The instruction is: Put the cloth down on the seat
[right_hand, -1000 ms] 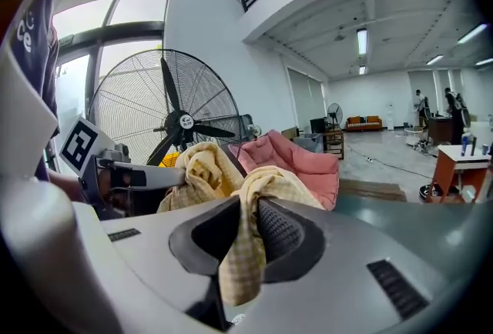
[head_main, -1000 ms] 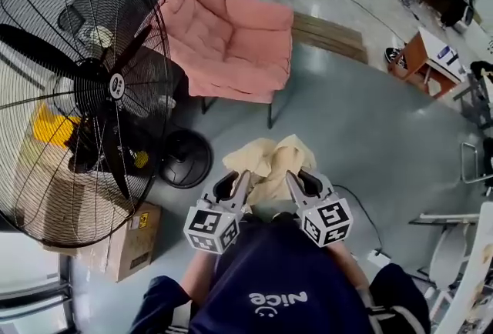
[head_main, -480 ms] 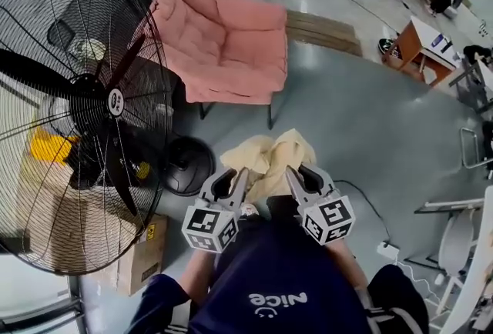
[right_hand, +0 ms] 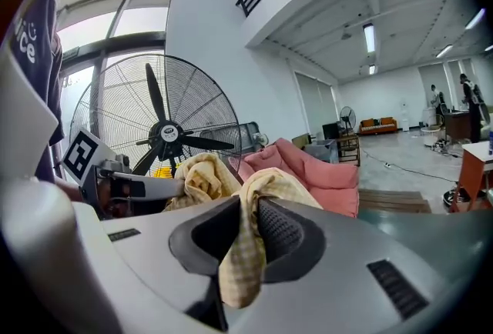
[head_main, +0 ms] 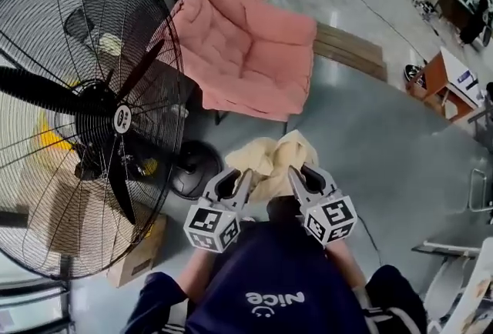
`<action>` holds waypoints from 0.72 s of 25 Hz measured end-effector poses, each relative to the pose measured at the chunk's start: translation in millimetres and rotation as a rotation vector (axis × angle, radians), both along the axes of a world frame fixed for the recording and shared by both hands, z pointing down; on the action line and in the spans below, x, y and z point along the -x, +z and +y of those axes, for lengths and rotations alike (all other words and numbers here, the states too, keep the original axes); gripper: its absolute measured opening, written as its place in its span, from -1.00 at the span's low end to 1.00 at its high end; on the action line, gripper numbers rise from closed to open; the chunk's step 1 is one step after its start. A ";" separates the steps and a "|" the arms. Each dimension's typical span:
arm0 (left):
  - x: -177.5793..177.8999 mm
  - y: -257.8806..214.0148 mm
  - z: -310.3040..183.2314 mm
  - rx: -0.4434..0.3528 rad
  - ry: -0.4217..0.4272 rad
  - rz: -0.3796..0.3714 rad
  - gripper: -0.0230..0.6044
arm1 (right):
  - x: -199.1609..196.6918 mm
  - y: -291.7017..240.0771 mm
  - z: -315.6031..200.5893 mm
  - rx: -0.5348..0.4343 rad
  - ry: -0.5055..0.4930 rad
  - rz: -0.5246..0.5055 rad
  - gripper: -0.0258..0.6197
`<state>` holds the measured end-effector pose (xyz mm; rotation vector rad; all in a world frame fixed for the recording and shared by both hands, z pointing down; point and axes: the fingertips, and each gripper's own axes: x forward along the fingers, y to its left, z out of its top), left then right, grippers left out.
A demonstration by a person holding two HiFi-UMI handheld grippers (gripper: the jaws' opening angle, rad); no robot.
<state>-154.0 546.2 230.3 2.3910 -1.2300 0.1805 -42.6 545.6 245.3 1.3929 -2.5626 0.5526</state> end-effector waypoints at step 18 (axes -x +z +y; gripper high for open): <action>-96.5 9.5 -156.4 0.025 -0.137 0.007 -0.66 | -89.6 4.0 -169.1 -0.023 -0.145 0.005 -0.64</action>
